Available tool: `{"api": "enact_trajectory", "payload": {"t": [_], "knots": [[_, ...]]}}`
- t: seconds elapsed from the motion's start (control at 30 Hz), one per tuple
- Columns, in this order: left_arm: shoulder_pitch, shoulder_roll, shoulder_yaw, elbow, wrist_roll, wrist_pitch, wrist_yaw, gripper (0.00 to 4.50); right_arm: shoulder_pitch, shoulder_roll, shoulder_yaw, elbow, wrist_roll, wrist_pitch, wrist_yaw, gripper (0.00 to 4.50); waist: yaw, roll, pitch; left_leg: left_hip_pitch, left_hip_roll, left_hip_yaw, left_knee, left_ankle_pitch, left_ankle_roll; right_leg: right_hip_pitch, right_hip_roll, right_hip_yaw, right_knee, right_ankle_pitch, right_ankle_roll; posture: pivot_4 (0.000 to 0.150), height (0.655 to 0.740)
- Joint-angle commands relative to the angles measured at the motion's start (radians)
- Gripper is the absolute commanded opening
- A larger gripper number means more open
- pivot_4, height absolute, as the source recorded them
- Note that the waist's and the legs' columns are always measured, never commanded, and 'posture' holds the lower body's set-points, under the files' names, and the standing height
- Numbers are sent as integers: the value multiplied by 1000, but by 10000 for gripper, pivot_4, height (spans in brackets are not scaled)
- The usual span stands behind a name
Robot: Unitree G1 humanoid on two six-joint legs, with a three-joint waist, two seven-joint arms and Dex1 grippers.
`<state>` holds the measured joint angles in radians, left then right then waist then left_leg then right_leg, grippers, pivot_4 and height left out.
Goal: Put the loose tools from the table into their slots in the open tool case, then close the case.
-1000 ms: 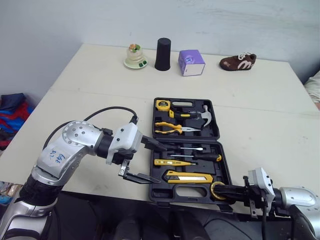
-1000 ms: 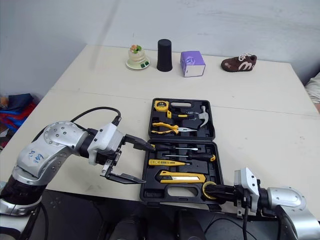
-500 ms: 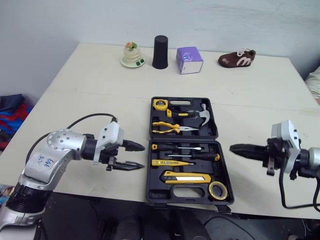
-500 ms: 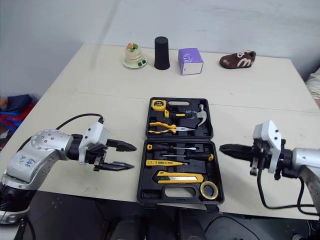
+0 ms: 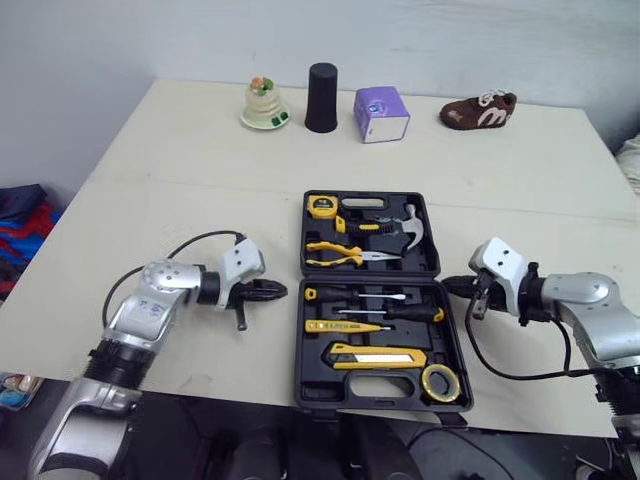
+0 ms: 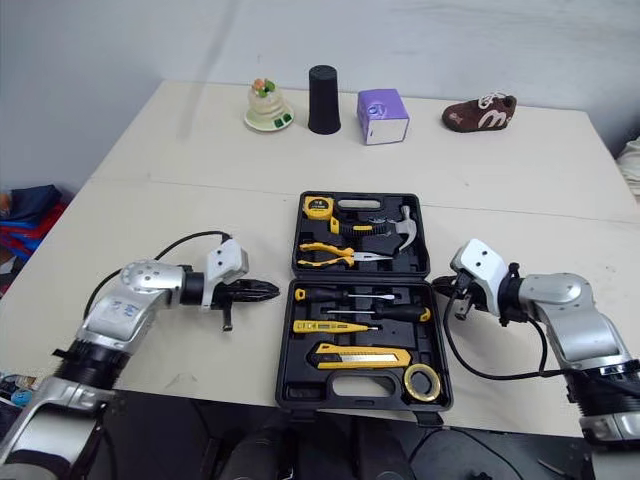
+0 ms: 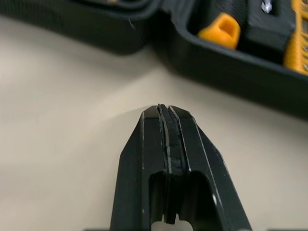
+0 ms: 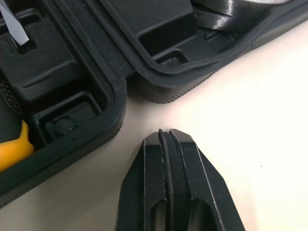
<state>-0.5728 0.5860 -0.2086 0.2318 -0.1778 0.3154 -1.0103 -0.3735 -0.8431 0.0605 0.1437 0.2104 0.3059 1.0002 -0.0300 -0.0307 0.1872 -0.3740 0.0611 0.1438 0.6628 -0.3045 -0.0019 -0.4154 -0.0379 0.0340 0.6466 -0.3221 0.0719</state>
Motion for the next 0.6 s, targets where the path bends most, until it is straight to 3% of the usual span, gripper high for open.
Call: {"api": "enact_trajectory", "payload": {"t": [0.03, 0.33, 0.6], "knots": [[-44, -40, -5, 37, 18, -21, 7, 569, -9, 16, -3, -19, -3, -8, 11, 0, -3, 0, 0, 1, 0, 0, 1, 0, 0, 0, 0, 1, 1, 1, 1, 1500, 7383], [-147, -148, -15, 146, 66, -23, 38, 569, 9, 32, -34, -64, 12, 29, -4, 0, 2, 0, 0, 3, -1, 1, 2, 1, 0, 0, -1, 2, 7, 1, 1, 1500, 7383], [-147, -165, 0, 154, 82, -10, 52, 569, 15, 24, -45, -88, 4, 46, -10, 0, 3, 0, 0, 3, -2, 1, 2, 1, 1, 0, -2, 2, 6, 1, 1, 1500, 7383]]}}
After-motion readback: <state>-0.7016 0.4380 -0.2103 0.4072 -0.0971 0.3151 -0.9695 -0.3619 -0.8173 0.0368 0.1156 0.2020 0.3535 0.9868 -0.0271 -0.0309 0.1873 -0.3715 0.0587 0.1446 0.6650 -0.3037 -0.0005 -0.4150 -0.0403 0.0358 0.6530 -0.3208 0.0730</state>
